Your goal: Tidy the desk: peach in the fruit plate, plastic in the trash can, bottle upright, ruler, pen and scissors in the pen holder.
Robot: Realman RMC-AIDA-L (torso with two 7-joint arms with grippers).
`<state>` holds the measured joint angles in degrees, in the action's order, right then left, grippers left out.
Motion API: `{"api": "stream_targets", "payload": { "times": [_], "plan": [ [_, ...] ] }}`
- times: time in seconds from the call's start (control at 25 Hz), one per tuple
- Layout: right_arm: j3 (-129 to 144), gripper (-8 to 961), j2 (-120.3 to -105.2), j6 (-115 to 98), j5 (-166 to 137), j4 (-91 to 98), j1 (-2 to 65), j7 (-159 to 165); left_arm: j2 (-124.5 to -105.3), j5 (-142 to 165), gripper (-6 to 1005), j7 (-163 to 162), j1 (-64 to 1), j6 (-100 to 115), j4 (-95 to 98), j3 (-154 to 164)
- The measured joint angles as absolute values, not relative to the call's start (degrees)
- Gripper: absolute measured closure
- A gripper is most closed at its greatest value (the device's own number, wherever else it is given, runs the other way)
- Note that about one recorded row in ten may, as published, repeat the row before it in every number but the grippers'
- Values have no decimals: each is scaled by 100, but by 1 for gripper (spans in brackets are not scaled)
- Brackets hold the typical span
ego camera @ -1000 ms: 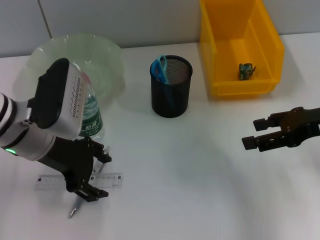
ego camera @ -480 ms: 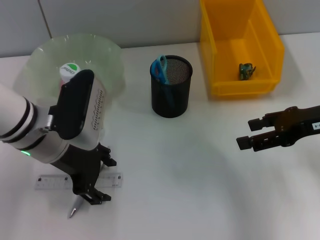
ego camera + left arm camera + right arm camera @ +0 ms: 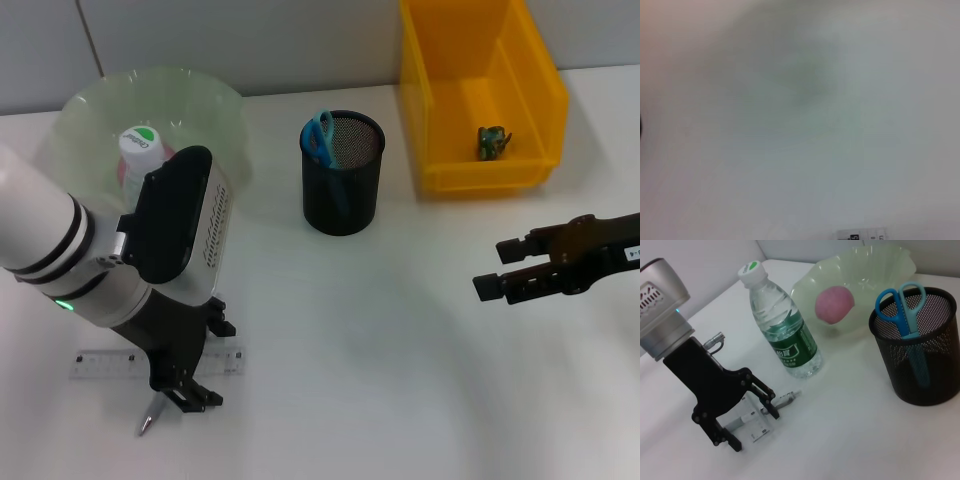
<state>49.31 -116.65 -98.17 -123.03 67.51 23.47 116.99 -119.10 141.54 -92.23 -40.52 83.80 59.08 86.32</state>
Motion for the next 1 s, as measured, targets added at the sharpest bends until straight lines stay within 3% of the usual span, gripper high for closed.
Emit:
{"api": "stream_targets", "payload": {
  "times": [0.2,0.44,0.88,1.0],
  "plan": [
    [4921,121,-11663,-9817,-12305,6750,2341,11699,-11909,14154,187,-9228,-4060,8354,5906,8652],
    [4921,120,-11663,-9823,-12305,6750,2337,11699,-11908,14153,397,-9294,-4048,8163,5906,8810],
    [4922,121,-11663,-9845,-12305,6750,2313,11661,-11909,14150,620,-9511,-4011,8094,6053,8941],
    [4934,121,-11663,-9853,-12304,6750,2331,11659,-11902,14149,620,-9656,-3949,8193,6282,8904]
  ]
}}
